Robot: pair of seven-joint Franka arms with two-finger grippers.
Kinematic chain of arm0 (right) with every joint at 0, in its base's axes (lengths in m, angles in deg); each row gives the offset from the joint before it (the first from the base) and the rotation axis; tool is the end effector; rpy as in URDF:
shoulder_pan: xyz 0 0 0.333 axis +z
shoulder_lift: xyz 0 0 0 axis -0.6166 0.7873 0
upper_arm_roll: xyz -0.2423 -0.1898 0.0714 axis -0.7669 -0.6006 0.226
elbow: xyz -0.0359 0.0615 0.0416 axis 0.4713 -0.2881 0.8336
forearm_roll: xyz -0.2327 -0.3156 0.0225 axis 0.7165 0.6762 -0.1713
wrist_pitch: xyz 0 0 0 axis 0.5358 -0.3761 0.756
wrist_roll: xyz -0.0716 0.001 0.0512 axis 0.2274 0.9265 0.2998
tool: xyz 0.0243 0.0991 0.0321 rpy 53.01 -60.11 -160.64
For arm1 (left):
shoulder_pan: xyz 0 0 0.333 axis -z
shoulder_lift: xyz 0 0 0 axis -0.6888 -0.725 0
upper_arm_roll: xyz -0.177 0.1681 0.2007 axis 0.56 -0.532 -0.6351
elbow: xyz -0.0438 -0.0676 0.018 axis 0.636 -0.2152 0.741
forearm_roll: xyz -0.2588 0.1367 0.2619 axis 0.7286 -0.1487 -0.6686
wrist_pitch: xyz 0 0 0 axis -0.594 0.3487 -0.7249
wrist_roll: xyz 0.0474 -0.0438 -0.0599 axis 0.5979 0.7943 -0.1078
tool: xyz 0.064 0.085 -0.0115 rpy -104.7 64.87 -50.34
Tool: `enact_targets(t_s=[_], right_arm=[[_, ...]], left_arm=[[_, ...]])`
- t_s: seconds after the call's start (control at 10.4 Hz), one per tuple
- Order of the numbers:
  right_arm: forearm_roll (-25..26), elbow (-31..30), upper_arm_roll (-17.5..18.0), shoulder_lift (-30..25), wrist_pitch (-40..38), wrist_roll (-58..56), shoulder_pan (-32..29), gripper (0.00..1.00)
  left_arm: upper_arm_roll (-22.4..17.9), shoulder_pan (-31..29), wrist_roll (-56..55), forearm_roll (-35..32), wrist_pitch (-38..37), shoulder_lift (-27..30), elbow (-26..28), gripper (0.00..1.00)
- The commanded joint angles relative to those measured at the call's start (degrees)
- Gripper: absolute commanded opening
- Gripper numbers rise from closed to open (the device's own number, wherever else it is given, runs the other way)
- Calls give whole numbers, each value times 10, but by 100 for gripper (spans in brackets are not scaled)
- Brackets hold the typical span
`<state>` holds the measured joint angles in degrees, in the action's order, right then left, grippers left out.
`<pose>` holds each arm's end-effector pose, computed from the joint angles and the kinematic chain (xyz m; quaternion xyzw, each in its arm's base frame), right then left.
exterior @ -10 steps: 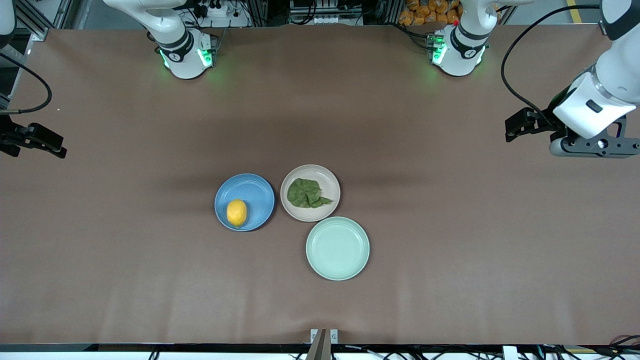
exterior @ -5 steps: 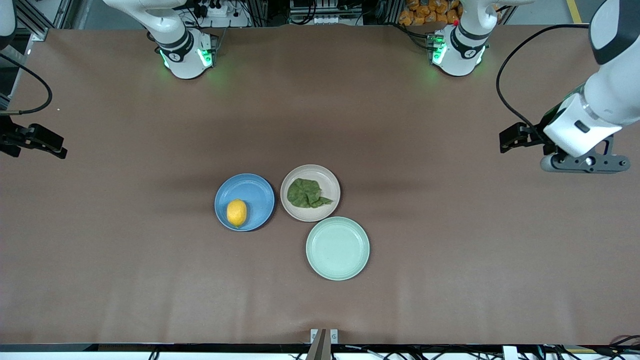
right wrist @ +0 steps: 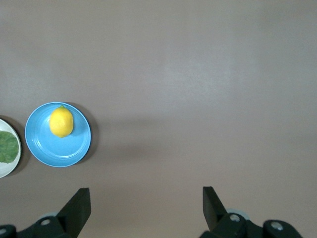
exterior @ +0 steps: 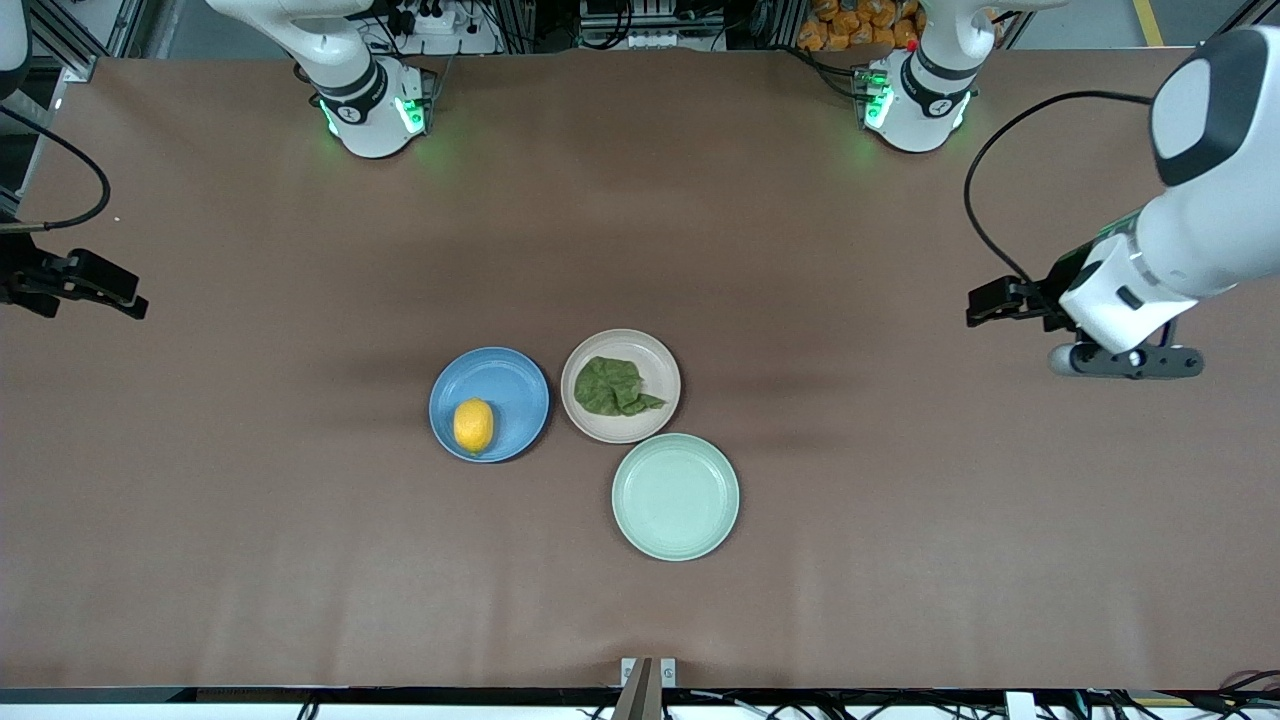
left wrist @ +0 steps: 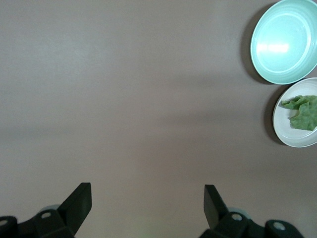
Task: Pick lemon and lettuce from blue and beige plates
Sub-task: 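Reach the right gripper to the lemon while the left gripper reaches the lettuce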
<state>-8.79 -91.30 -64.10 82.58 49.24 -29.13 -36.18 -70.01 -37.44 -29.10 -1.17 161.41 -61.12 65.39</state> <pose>0.5870 -0.0298 0.6105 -0.9998 0.0174 -0.0075 0.0049 0.5980 -0.1114 0.5274 0.9964 -0.0184 -0.0596 0.0575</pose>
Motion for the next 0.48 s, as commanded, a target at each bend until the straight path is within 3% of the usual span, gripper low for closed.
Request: enact_targets(t_s=[0.0, 0.39], right_arm=[[-11, 7, 2, 8, -5, 3, -2, 100], [-30, 6, 3, 9, -5, 4, 11, 100]], left_arm=[[-1, 7, 1, 18, 28, -3, 12, 100], [0, 27, -36, 19, 77, -43, 11, 100]])
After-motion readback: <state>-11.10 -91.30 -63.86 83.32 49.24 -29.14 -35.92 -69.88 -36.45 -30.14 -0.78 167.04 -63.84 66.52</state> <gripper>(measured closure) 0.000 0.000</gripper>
